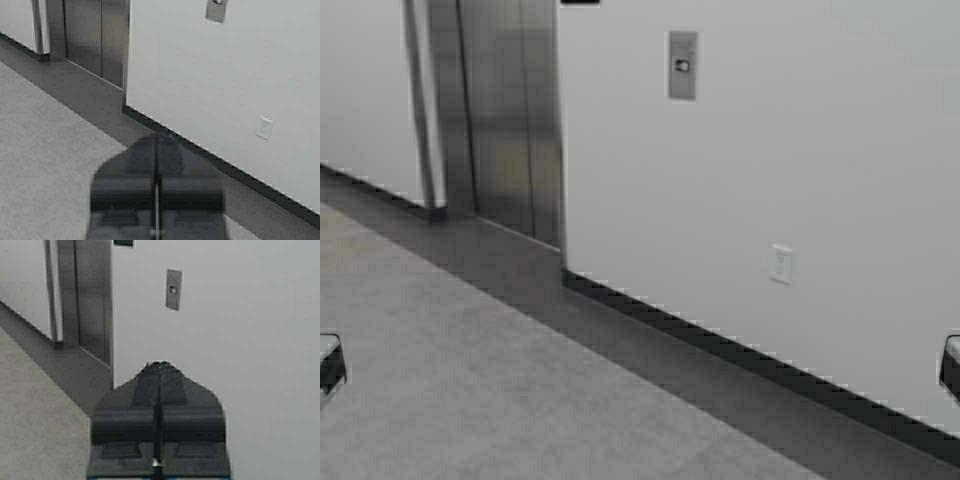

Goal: Navigate to elevator, push the call button, then enter the elevator

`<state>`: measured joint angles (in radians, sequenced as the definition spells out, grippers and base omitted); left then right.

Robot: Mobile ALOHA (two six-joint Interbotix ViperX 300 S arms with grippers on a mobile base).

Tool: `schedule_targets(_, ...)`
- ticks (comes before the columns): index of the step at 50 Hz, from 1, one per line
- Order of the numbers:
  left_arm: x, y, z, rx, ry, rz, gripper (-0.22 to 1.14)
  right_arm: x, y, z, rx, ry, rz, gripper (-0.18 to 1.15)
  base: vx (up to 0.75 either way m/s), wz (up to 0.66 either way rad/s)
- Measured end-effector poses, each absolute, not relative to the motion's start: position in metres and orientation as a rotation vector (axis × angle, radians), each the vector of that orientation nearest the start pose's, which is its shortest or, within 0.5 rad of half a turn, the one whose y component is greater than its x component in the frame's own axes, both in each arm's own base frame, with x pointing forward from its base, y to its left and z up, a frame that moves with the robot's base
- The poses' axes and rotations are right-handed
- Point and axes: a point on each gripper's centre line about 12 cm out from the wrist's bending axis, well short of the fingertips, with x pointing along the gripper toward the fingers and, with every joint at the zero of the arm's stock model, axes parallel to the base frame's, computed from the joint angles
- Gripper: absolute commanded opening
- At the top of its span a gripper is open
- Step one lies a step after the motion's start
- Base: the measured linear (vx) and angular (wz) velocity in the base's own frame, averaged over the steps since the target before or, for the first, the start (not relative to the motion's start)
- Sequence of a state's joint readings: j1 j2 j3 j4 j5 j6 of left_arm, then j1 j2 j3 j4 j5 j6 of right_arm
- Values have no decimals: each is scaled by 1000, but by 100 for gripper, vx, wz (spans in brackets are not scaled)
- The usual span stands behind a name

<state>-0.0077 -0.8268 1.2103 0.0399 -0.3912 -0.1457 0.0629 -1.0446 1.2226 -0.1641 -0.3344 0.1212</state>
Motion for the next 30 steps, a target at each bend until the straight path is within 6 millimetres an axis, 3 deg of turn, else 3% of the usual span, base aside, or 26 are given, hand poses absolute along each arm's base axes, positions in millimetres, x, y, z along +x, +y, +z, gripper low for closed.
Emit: schedule_targets(30, 216, -6, 255, -112, 19, -34, 2, 183, 18, 292, -33, -144, 114, 5, 65, 17)
